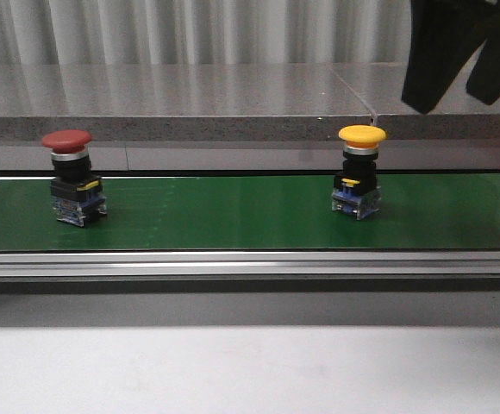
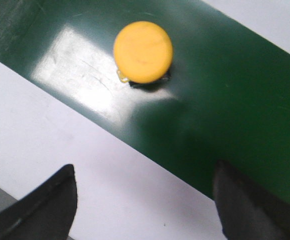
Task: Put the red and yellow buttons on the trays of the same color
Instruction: 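Lower the right gripper onto the yellow button at the belt end and grasp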
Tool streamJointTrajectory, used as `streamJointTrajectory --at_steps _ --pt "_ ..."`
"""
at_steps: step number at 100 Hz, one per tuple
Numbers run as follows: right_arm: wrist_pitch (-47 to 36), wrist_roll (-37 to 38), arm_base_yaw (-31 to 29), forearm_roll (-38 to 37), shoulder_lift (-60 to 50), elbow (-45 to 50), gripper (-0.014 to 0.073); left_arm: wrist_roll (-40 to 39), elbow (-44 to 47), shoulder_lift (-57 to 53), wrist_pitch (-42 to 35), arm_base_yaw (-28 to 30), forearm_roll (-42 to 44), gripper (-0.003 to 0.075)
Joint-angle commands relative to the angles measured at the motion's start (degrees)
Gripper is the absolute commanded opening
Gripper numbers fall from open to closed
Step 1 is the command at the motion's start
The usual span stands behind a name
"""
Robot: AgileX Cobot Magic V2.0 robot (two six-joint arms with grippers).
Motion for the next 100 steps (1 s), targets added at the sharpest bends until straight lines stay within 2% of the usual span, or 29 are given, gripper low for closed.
streamJointTrajectory --at_steps 1,40,47,64,71,86,100 --pt "-0.48 -0.31 0.02 0.49 1.18 -3.82 0.0563 0.04 -1.52 0.37 -4.54 -0.49 -0.46 -0.0020" --pt "-5.02 -0.31 -0.09 -3.36 11.09 -10.05 0.0556 0.04 -1.52 0.37 -4.54 -0.49 -0.46 -0.0020" --pt "-5.16 -0.31 -0.44 -3.82 11.91 -10.24 0.0513 0.04 -1.52 0.37 -4.54 -0.49 -0.46 -0.0020" --pt "-5.51 -0.31 -1.82 -3.95 12.61 -10.24 0.0305 0.04 -1.52 0.37 -4.54 -0.49 -0.46 -0.0020" --pt "-5.51 -0.31 -2.10 -3.95 12.41 -10.24 0.0249 0.04 -1.52 0.37 -4.54 -0.49 -0.46 -0.0020" --pt "-4.94 -0.02 -2.10 -3.89 11.59 -10.24 0.0225 0.04 -1.52 0.37 -4.54 -0.49 -0.46 -0.0020" --pt "-5.01 4.42 -2.15 -4.17 9.16 -10.06 0.0225 0.04 -1.52 0.37 -4.54 -0.49 -0.46 -0.0020"
